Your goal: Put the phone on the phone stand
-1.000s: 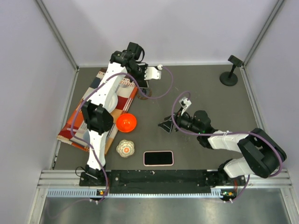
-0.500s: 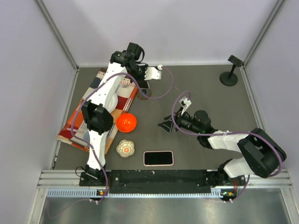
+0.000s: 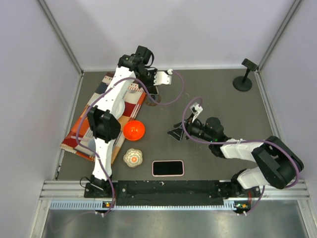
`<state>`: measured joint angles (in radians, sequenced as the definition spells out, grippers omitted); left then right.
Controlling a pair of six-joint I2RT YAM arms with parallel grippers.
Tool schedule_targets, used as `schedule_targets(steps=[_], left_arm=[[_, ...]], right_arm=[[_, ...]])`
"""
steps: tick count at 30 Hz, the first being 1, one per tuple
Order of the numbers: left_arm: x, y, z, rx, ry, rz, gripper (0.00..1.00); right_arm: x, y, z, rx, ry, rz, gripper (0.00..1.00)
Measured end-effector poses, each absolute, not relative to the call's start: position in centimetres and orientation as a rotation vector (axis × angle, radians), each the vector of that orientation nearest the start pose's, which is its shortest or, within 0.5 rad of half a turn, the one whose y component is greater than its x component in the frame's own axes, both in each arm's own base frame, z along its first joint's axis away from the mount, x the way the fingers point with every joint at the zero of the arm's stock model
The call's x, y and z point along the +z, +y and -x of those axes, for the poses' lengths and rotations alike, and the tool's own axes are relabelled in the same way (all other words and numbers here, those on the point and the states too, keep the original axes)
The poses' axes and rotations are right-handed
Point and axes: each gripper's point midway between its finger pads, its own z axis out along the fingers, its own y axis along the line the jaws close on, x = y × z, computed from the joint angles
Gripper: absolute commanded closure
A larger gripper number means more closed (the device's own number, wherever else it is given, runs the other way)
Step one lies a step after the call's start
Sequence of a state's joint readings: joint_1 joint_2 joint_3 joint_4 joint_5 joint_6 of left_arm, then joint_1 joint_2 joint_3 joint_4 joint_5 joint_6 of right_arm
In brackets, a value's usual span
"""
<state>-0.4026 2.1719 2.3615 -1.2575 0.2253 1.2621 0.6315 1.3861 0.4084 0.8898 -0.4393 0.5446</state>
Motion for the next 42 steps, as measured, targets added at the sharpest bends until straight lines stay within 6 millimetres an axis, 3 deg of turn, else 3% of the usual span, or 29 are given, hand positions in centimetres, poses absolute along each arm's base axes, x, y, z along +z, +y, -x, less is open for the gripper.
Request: schedule_targets(steps=[20, 28, 33, 36, 40, 41, 42], left_arm=[[20.6, -19.8, -47.4, 0.052, 1.689, -1.949, 1.00], [20.6, -19.9, -47.6, 0.081, 1.678, -1.908, 0.74], [21.0, -20.0, -48.8, 0.127, 1.656, -1.876, 0.66], [21.3, -20.0, -49.5, 0.155, 1.643, -1.860, 0.44], [21.6, -19.7, -50.0, 0.188, 1.638, -1.844, 0.39], [21.6, -19.7, -50.1, 0.191, 1.637, -1.843, 0.25], [21.7, -19.7, -50.2, 0.194, 1.636, -1.840, 0.22]], right_arm=[[14.7, 30.0, -24.9, 1.234, 1.760, 0.440, 0.21], [14.7, 30.0, -24.8, 1.238, 1.759, 0.445, 0.21], [14.6, 30.0, -24.8, 1.240, 1.760, 0.446, 0.21], [14.6, 30.1, -24.8, 1.242, 1.759, 0.448, 0.21], [14.6, 30.1, -24.7, 1.245, 1.759, 0.451, 0.21], [14.6, 30.1, -24.7, 1.246, 1.759, 0.452, 0.21], [14.6, 30.1, -24.7, 1.246, 1.758, 0.453, 0.21]])
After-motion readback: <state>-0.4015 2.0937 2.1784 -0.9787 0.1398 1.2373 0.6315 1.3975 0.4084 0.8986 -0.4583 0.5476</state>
